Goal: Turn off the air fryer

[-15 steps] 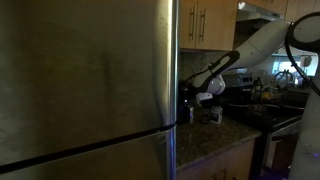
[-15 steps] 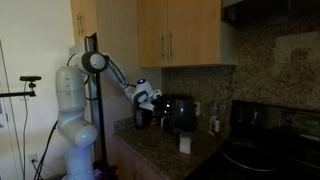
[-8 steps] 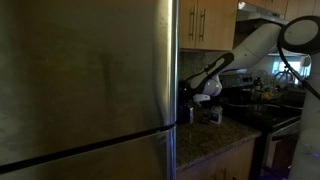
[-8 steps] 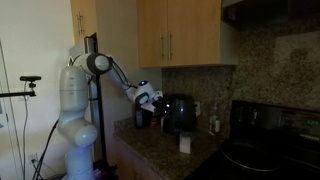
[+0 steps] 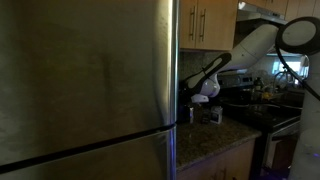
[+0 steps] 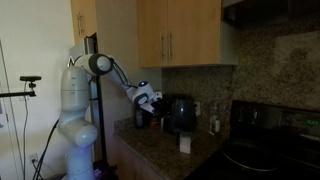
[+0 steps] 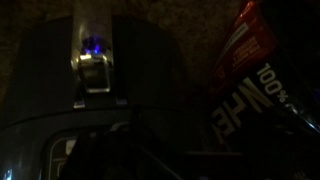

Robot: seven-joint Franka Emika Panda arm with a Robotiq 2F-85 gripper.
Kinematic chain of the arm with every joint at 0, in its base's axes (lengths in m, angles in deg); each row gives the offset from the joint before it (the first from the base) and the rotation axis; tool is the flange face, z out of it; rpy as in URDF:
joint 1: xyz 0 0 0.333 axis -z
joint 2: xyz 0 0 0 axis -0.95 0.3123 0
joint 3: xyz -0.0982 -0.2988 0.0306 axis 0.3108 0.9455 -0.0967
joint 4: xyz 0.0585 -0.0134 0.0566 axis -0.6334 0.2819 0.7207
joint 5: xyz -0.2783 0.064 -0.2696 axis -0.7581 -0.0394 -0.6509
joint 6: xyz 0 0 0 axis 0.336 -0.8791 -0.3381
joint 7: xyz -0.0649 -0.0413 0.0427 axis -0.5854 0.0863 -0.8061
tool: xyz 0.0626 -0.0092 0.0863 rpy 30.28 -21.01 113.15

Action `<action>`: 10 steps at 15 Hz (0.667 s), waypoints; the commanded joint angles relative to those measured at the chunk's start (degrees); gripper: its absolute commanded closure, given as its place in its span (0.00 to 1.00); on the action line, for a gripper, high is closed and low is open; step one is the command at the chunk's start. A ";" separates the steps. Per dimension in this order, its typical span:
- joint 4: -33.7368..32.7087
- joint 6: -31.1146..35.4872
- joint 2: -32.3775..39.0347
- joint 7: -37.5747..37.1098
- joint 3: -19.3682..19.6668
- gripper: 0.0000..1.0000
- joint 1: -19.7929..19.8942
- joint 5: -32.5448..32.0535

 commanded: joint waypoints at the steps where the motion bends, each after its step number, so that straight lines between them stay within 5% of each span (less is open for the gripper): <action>1: 4.34 -15.04 -7.53 -7.43 -1.06 0.00 4.40 -10.07; 2: 5.88 -19.56 -10.45 -8.75 -1.51 0.00 4.92 -12.26; 4: 6.06 -29.14 -14.75 -1.18 -1.84 0.00 4.37 -5.29; 9: 3.89 -54.13 -27.86 8.80 2.51 0.00 2.84 -1.80; 10: 3.55 -47.62 -22.51 5.15 0.30 0.00 3.42 -2.90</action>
